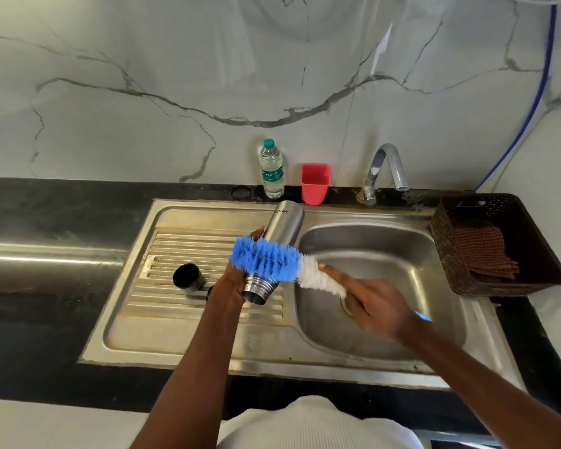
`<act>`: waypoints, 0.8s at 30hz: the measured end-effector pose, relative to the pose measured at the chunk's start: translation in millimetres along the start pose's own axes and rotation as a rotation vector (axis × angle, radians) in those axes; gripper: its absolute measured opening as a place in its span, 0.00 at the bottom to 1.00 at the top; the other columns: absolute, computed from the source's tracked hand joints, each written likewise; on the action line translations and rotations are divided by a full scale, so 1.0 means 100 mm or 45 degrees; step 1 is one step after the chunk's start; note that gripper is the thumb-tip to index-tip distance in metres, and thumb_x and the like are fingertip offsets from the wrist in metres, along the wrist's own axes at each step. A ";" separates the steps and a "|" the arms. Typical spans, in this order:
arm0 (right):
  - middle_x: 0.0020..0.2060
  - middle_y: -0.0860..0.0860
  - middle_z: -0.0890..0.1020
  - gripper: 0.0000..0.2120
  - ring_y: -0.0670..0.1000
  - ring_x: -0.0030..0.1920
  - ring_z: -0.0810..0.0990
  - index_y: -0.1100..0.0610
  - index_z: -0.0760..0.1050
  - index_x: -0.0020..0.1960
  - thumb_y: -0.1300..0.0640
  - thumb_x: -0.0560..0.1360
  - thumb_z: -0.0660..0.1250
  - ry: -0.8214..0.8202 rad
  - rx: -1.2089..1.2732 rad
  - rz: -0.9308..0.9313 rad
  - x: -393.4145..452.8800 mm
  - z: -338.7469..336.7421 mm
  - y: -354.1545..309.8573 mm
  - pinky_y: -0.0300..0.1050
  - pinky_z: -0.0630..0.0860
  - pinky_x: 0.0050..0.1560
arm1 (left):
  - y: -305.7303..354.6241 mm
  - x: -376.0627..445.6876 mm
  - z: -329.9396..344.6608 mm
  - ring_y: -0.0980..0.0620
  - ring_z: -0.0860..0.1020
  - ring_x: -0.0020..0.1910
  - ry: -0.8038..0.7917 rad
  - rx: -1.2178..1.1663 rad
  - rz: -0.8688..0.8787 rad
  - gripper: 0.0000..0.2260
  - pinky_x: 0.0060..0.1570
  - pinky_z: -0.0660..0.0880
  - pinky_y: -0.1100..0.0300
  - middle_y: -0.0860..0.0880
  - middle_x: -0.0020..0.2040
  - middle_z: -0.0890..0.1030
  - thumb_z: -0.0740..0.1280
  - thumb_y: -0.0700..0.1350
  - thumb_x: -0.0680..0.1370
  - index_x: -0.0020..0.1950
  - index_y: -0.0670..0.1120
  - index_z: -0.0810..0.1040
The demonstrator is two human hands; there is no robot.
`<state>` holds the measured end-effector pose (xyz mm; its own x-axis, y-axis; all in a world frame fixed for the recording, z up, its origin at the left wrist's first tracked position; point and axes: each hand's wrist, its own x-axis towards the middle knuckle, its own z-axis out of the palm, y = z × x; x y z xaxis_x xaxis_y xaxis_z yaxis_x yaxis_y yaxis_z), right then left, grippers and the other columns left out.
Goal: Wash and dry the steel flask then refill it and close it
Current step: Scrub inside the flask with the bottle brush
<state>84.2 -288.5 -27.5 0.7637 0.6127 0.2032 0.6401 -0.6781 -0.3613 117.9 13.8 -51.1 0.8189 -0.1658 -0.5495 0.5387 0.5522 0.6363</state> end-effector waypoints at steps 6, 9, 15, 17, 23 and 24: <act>0.66 0.56 0.81 0.30 0.61 0.60 0.82 0.49 0.68 0.79 0.65 0.79 0.65 0.106 0.233 0.553 0.36 0.00 0.13 0.52 0.78 0.56 | 0.00 -0.01 0.16 0.37 0.82 0.51 -0.187 -0.318 -0.155 0.29 0.53 0.83 0.42 0.34 0.59 0.78 0.71 0.53 0.79 0.72 0.35 0.72; 0.67 0.55 0.81 0.32 0.63 0.54 0.84 0.48 0.64 0.80 0.62 0.78 0.62 -0.027 0.102 0.322 0.21 0.00 0.05 0.54 0.80 0.51 | 0.00 -0.04 0.15 0.36 0.83 0.50 -0.202 -0.254 -0.168 0.28 0.51 0.84 0.44 0.32 0.59 0.80 0.72 0.54 0.76 0.67 0.33 0.78; 0.64 0.56 0.83 0.32 0.62 0.42 0.84 0.48 0.56 0.83 0.55 0.79 0.56 -0.028 -0.129 0.266 0.21 0.05 0.01 0.53 0.79 0.40 | -0.01 -0.05 0.13 0.41 0.86 0.45 -0.150 -0.163 -0.152 0.30 0.46 0.85 0.48 0.37 0.52 0.85 0.77 0.54 0.75 0.68 0.35 0.77; 0.59 0.61 0.83 0.31 0.64 0.47 0.83 0.49 0.54 0.84 0.56 0.82 0.58 -0.060 -0.080 0.594 0.41 0.01 0.10 0.54 0.77 0.45 | 0.01 -0.07 0.18 0.39 0.83 0.52 -0.299 -0.206 -0.234 0.34 0.51 0.84 0.47 0.34 0.59 0.79 0.75 0.55 0.77 0.74 0.34 0.73; 0.53 0.55 0.83 0.30 0.57 0.46 0.80 0.44 0.57 0.82 0.51 0.82 0.62 -0.055 0.142 0.736 0.36 -0.09 0.20 0.51 0.77 0.47 | 0.02 -0.02 0.14 0.37 0.83 0.52 -0.364 -0.222 -0.224 0.30 0.53 0.84 0.45 0.31 0.62 0.77 0.66 0.55 0.82 0.76 0.33 0.72; 0.52 0.52 0.83 0.28 0.55 0.48 0.82 0.43 0.59 0.81 0.46 0.82 0.62 0.001 0.184 0.779 0.32 -0.09 0.21 0.51 0.78 0.49 | 0.04 -0.03 0.15 0.37 0.83 0.52 -0.343 -0.217 -0.236 0.29 0.52 0.84 0.44 0.31 0.62 0.77 0.65 0.54 0.83 0.75 0.33 0.73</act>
<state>123.4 -286.9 -20.0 0.9883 0.1307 -0.0784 0.0694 -0.8440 -0.5318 120.7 4.4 -39.5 0.7456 -0.4724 -0.4701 0.6606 0.6171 0.4276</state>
